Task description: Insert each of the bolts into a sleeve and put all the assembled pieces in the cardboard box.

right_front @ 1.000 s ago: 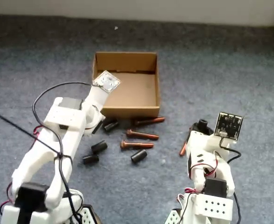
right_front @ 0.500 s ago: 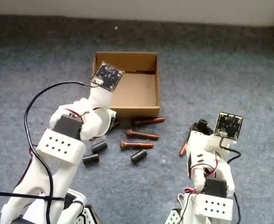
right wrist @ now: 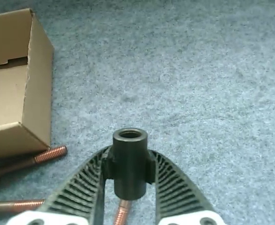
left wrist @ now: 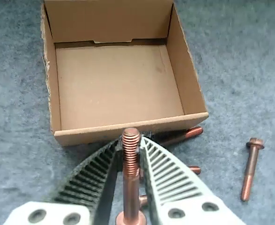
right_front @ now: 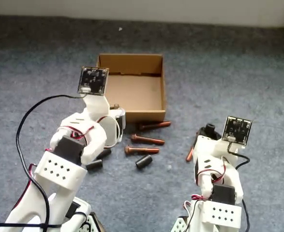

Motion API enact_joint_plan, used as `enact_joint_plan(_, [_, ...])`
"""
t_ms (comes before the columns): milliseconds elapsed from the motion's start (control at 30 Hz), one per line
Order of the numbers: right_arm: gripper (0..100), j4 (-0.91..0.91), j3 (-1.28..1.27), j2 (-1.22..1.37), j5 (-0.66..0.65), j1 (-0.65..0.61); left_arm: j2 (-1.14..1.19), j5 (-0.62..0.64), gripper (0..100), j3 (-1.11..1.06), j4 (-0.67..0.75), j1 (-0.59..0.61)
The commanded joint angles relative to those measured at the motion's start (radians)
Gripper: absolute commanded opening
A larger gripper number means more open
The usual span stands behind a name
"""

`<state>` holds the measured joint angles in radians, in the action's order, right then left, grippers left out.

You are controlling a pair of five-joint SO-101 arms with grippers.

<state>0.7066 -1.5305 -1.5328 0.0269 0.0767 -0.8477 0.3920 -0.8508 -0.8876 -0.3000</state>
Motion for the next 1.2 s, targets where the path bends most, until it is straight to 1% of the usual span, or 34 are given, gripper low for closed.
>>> enact_joint_plan(0, [0.5,-0.022,0.008,-0.016,-0.002,-0.008,-0.145,0.23,1,-0.225,0.222,0.018])
enact_joint_plan(67, [0.5,-0.022,0.008,-0.016,-0.002,-0.008,-0.217,0.27,1,-0.325,0.285,0.038])
enact_joint_plan(133, [0.5,-0.022,0.008,-0.016,-0.002,-0.008,-0.294,0.299,1,-0.401,0.319,0.082])
enact_joint_plan(300, [0.5,-0.022,0.008,-0.016,-0.002,-0.008,-0.453,0.308,1,-0.535,0.339,0.199])
enact_joint_plan(367, [0.5,-0.022,0.008,-0.016,-0.002,-0.008,-0.492,0.308,7,-0.575,0.302,0.223])
enact_joint_plan(467, [0.5,-0.022,0.008,-0.016,-0.002,-0.008,-0.532,0.308,21,-0.608,0.213,0.245])
enact_joint_plan(533, [0.5,-0.022,0.007,-0.016,-0.002,-0.008,-0.549,0.308,26,-0.611,0.164,0.263])
enact_joint_plan(600, [0.5,-0.022,0.007,-0.016,-0.002,-0.008,-0.573,0.305,25,-0.604,0.127,0.278])
enact_joint_plan(733, [0.5,-0.022,0.007,-0.016,-0.002,-0.008,-0.661,0.299,18,-0.602,0.106,0.286])
enact_joint_plan(833, [0.5,-0.022,0.007,-0.016,-0.002,-0.008,-0.742,0.204,12,-0.605,0.106,0.289])
enact_joint_plan(933, [0.5,-0.022,0.007,-0.016,-0.002,-0.008,-0.819,0.074,6,-0.607,0.104,0.34])
enact_joint_plan(1000, [0.5,-0.022,0.007,-0.016,-0.002,-0.008,-0.852,-0.071,4,-0.607,0.104,0.39])
enact_joint_plan(1100, [0.5,-0.022,0.007,-0.016,-0.002,-0.008,-0.885,-0.347,4,-0.63,0.11,0.478])
enact_joint_plan(1167, [0.5,-0.022,0.007,-0.016,-0.002,-0.008,-0.892,-0.511,4,-0.65,0.104,0.509])
